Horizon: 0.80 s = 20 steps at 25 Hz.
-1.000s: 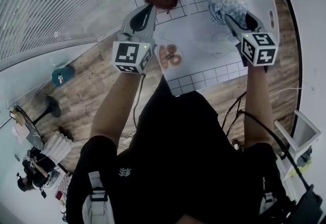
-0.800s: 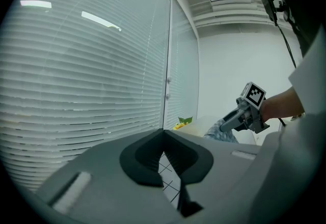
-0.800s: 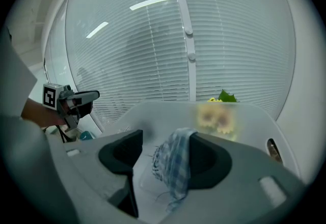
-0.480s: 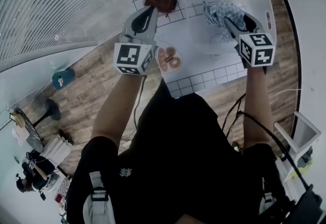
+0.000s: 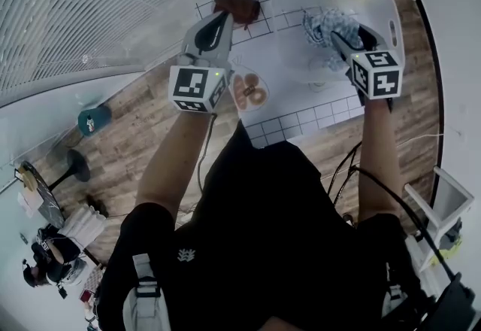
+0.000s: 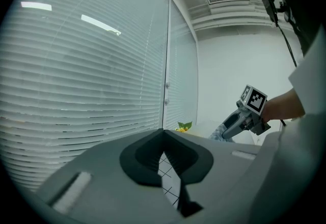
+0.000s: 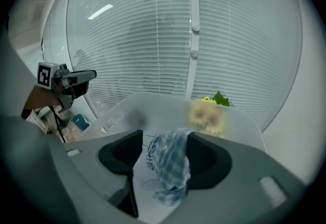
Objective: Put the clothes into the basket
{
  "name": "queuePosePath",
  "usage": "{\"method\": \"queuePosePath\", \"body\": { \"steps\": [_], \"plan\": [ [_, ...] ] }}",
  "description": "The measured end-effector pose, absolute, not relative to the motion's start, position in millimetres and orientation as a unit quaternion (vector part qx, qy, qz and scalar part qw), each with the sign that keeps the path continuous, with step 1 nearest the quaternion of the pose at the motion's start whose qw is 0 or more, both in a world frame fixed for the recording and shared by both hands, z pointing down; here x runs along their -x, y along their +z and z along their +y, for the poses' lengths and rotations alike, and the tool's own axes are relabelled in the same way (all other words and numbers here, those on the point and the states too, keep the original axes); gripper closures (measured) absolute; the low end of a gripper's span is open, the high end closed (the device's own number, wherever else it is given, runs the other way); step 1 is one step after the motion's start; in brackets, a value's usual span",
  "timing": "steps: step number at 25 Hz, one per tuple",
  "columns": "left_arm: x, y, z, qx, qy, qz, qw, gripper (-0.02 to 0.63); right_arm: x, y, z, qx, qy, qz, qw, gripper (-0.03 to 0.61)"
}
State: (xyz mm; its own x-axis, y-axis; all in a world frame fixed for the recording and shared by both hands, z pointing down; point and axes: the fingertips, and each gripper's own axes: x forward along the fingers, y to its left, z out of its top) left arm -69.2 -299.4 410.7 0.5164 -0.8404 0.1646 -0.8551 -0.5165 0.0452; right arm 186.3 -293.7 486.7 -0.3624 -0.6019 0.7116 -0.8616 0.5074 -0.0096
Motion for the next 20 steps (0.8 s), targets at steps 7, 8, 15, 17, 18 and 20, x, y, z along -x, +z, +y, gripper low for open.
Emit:
{"method": "queuePosePath", "body": {
  "steps": [7,8,15,17,18,20],
  "plan": [
    [67.4,407.5,-296.7,-0.869,0.058,-0.488,0.058,0.607,-193.4,487.1,-288.8,-0.462,0.180,-0.787,0.366,0.318],
    [66.6,407.2,-296.5,-0.869,0.057,-0.488,0.058,0.606,-195.1,483.0,-290.6,-0.467,0.172,-0.786,0.366,0.318],
    [60.7,400.4,-293.9,-0.872,0.053,-0.484,0.054,0.606,-193.5,456.3,-297.9,-0.483,0.146,-0.794,0.340,0.318],
    [59.8,396.5,-292.2,-0.872,0.053,-0.483,0.051,0.606,-191.1,449.3,-297.0,-0.485,0.137,-0.801,0.323,0.318],
    [59.8,394.2,-291.3,-0.872,0.052,-0.484,0.048,0.606,-188.9,444.6,-296.5,-0.485,0.132,-0.808,0.307,0.318],
    [58.8,388.9,-288.6,-0.873,0.050,-0.484,0.043,0.607,-185.0,433.8,-294.6,-0.488,0.123,-0.822,0.267,0.318]
  ]
}}
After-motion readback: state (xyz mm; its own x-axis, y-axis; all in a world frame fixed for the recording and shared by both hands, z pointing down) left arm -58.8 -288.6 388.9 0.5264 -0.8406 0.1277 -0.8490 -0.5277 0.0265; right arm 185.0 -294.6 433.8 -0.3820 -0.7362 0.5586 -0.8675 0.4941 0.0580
